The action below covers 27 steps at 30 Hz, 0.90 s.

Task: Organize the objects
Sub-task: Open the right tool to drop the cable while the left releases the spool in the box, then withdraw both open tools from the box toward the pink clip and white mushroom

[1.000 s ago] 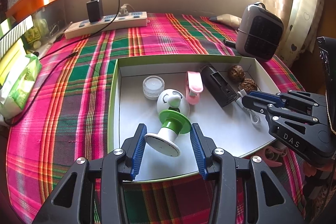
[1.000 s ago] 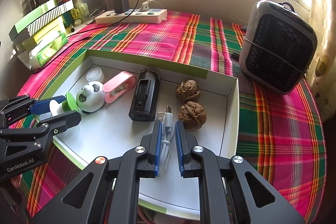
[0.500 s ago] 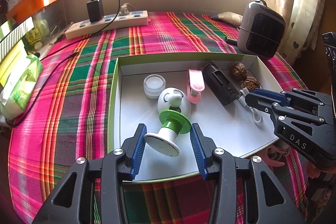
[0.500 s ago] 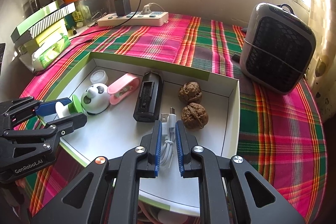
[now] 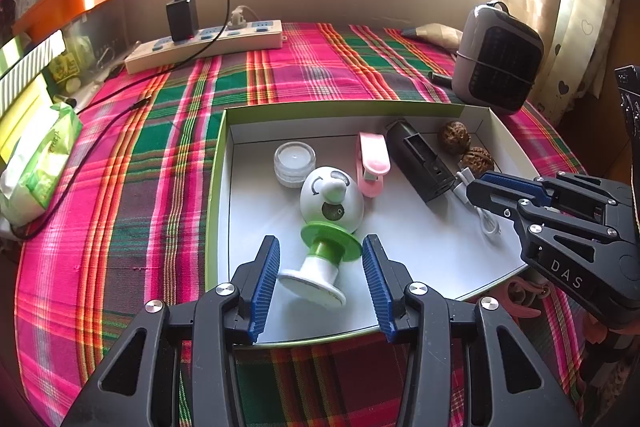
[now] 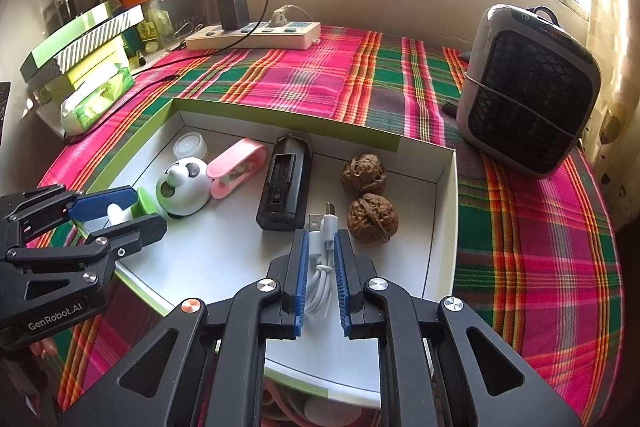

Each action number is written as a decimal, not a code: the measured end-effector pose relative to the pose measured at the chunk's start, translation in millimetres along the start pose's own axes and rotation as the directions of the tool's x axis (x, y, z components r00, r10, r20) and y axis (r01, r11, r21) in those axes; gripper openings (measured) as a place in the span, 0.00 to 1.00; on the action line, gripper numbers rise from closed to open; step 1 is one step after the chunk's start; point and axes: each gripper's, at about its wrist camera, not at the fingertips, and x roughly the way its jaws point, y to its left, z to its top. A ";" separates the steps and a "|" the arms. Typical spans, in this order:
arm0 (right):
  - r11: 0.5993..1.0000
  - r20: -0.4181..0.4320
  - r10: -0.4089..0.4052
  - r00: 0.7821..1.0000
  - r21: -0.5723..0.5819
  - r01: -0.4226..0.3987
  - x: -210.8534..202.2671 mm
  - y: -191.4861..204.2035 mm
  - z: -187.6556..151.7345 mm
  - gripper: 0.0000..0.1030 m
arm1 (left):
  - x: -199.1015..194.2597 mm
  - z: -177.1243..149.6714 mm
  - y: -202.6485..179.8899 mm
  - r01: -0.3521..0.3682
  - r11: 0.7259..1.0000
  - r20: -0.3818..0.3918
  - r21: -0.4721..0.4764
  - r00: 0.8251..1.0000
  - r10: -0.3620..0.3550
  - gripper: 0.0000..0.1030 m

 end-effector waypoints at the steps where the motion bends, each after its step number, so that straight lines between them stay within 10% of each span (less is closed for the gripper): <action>1: 1.000 0.000 0.001 1.000 -0.001 -0.001 -0.1 0.1 0.0 0.14 | 0.0 0.1 -0.1 -0.002 1.000 -0.001 0.001 1.000 0.002 0.40; 27: 0.999 0.038 -0.033 0.999 0.012 0.033 -27.1 7.2 -13.6 0.20 | -23.5 -8.1 -3.3 0.017 1.000 0.033 0.000 0.999 -0.017 0.41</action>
